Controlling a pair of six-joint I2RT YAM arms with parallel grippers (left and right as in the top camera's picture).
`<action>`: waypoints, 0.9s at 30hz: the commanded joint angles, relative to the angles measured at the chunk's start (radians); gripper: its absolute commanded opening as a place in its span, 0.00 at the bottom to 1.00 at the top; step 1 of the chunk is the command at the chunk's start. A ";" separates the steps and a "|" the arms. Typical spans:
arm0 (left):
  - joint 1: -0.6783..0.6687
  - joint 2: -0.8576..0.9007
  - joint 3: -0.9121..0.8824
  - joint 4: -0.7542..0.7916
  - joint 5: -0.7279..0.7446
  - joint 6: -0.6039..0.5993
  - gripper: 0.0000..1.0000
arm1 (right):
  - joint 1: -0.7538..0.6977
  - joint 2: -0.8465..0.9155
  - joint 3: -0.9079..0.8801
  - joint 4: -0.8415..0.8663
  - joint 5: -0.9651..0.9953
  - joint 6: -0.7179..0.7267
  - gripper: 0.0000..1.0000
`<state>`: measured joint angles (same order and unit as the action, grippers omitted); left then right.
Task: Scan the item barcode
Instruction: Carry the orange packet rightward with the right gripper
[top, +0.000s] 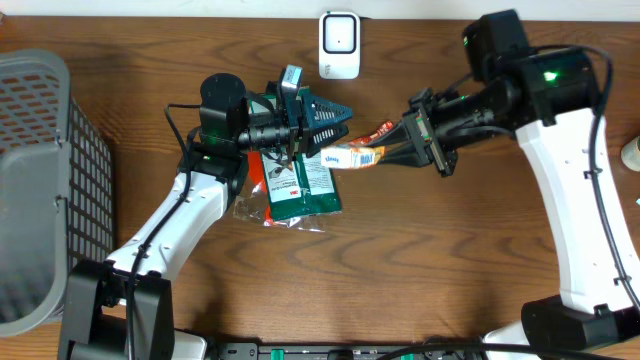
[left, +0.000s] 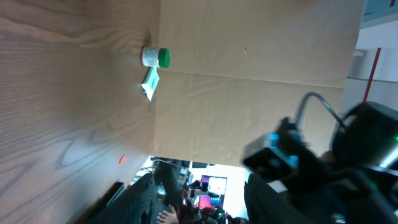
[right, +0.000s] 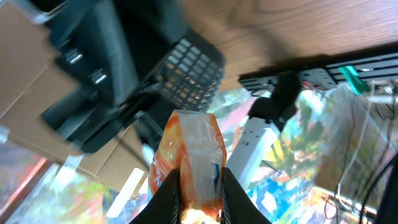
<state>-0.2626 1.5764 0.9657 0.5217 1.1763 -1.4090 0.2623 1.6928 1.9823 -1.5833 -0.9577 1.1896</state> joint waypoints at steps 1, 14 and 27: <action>0.002 -0.002 -0.001 0.002 0.017 0.021 0.46 | 0.008 -0.025 0.096 0.001 -0.007 0.042 0.02; 0.002 -0.002 -0.001 0.002 0.018 0.021 0.46 | 0.008 -0.026 0.164 -0.074 0.042 0.051 0.01; 0.002 -0.002 -0.001 0.002 0.018 0.021 0.46 | 0.008 -0.026 0.164 0.026 0.143 -0.124 0.02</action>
<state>-0.2626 1.5764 0.9657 0.5213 1.1763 -1.4090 0.2623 1.6726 2.1326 -1.5925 -0.8764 1.1885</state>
